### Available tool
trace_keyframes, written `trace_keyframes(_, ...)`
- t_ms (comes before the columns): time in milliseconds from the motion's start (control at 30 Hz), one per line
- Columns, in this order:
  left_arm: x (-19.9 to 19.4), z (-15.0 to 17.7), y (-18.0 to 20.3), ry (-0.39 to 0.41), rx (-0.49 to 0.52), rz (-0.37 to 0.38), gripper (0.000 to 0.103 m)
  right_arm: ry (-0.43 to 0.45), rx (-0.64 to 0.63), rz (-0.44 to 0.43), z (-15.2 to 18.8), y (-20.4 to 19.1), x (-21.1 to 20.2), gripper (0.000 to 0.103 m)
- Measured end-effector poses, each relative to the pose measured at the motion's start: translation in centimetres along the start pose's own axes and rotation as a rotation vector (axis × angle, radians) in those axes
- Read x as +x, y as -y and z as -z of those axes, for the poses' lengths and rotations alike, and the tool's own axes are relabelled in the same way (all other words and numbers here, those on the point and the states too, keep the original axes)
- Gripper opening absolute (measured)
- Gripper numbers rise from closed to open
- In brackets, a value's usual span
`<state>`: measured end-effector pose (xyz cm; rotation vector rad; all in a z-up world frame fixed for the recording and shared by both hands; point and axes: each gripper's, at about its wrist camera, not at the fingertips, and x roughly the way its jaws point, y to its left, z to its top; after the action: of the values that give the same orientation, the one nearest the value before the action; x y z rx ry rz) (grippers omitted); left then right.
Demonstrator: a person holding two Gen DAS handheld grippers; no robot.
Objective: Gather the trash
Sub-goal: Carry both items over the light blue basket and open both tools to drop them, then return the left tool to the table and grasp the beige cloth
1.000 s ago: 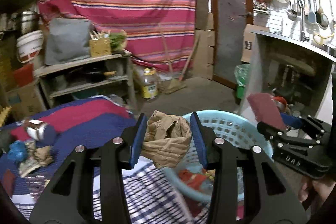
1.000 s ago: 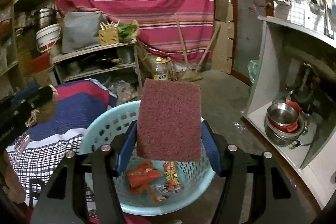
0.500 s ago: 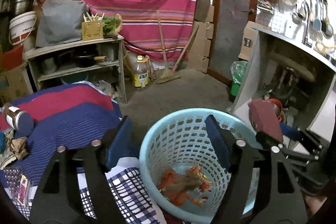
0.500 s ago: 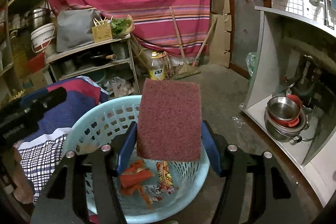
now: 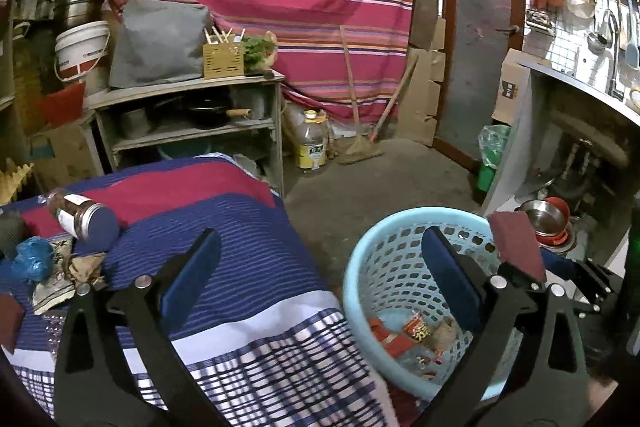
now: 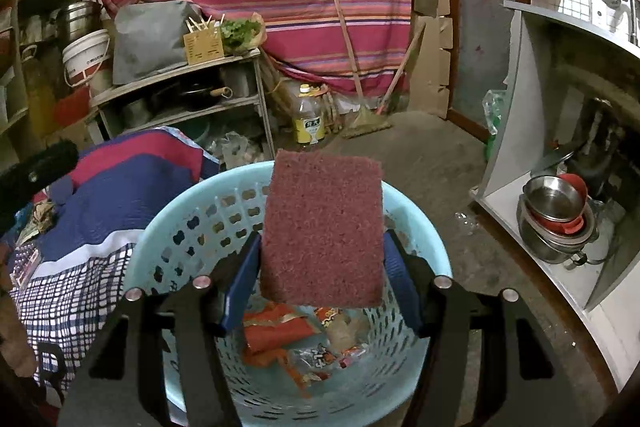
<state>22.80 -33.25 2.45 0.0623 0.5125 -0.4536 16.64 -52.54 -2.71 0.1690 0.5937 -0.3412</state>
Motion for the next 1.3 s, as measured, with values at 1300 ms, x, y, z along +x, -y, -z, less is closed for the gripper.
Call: trace_keyframes(1300, -16.5, 1.3, -17.5, 0.088, -0.112, -0.267, 0.097, 0.102, -0.111, -0.166, 1.4, -17.9, -8.6, 0.093)
